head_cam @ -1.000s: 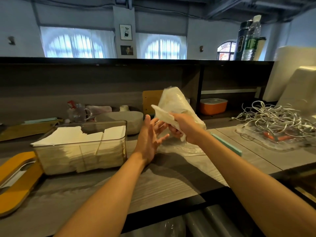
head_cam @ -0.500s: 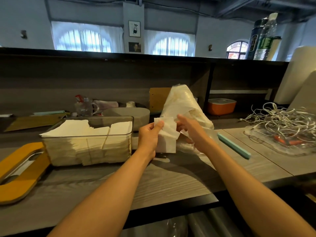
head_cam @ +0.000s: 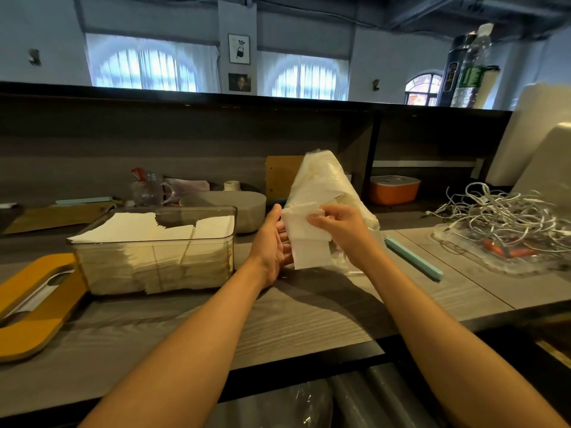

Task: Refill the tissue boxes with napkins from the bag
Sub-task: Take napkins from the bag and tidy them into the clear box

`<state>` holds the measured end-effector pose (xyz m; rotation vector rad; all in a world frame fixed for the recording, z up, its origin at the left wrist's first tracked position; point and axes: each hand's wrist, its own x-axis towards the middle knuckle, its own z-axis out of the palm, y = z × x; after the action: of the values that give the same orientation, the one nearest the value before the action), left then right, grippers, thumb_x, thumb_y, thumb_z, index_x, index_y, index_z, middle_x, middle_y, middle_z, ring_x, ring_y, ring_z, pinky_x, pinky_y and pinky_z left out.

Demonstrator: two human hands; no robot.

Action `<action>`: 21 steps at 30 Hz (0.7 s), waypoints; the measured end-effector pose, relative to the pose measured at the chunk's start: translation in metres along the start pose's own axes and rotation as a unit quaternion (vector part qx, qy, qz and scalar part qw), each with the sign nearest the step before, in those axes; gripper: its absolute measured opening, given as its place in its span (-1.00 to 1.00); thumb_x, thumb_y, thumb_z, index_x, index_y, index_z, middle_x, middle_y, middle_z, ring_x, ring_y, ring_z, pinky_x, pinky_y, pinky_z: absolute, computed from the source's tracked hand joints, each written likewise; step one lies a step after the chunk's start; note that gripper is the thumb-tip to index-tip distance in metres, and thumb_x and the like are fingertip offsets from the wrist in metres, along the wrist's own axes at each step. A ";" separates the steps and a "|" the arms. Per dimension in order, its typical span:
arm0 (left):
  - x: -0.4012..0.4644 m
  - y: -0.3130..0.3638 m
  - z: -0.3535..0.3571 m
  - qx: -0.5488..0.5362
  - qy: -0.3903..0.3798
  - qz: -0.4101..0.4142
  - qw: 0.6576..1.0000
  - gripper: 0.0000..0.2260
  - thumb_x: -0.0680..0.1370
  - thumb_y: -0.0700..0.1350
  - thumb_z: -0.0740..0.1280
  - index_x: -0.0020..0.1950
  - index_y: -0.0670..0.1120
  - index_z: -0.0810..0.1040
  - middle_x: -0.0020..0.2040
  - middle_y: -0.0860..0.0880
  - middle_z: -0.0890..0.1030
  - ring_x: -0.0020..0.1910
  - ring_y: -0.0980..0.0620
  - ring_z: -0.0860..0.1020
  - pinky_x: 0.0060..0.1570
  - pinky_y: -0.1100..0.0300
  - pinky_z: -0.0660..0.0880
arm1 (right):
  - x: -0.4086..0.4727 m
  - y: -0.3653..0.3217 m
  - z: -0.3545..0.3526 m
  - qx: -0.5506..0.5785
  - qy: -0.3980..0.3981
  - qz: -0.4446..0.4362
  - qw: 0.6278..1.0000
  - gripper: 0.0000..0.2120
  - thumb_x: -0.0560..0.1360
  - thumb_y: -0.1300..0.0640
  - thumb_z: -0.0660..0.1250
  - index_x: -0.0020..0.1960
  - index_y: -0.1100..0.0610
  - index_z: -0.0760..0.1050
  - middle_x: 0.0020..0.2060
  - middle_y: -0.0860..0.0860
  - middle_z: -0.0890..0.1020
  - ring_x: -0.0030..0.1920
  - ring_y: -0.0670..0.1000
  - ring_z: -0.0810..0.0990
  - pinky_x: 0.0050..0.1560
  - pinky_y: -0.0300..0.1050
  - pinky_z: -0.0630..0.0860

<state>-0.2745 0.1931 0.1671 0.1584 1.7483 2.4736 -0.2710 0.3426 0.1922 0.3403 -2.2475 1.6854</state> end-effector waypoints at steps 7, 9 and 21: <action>-0.003 -0.003 0.003 0.056 -0.046 0.027 0.997 -0.53 0.53 0.27 0.24 0.26 -0.02 0.54 0.11 -0.13 0.68 0.08 -0.15 0.66 0.08 -0.08 0.61 | -0.001 0.000 0.001 0.015 0.009 0.054 0.998 -0.85 0.58 0.02 0.32 0.01 0.06 0.63 -0.09 -0.02 0.63 -0.06 -0.01 0.61 -0.20 -0.20 0.55; -0.001 -0.003 0.003 0.088 -0.022 0.026 0.996 -0.63 0.60 0.16 0.26 0.25 -0.06 0.55 0.09 -0.13 0.68 0.05 -0.12 0.66 0.03 -0.03 0.62 | -0.003 -0.003 -0.001 0.005 -0.014 0.065 0.998 -0.88 0.58 0.04 0.32 -0.01 0.03 0.62 -0.12 -0.05 0.62 -0.10 -0.06 0.58 -0.23 -0.26 0.47; 0.006 -0.008 -0.003 0.093 0.079 0.112 0.986 -0.82 0.58 -0.04 0.39 0.13 -0.08 0.60 0.07 -0.13 0.68 0.02 -0.08 0.67 -0.02 -0.05 0.64 | -0.004 -0.002 0.000 -0.088 -0.088 0.071 0.990 -0.87 0.52 0.01 0.41 -0.02 0.05 0.64 -0.09 0.08 0.67 -0.06 0.11 0.62 -0.09 -0.09 0.55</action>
<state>-0.2803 0.1942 0.1584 0.1879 2.1377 2.5321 -0.2668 0.3424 0.1927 0.3044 -2.5839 1.5612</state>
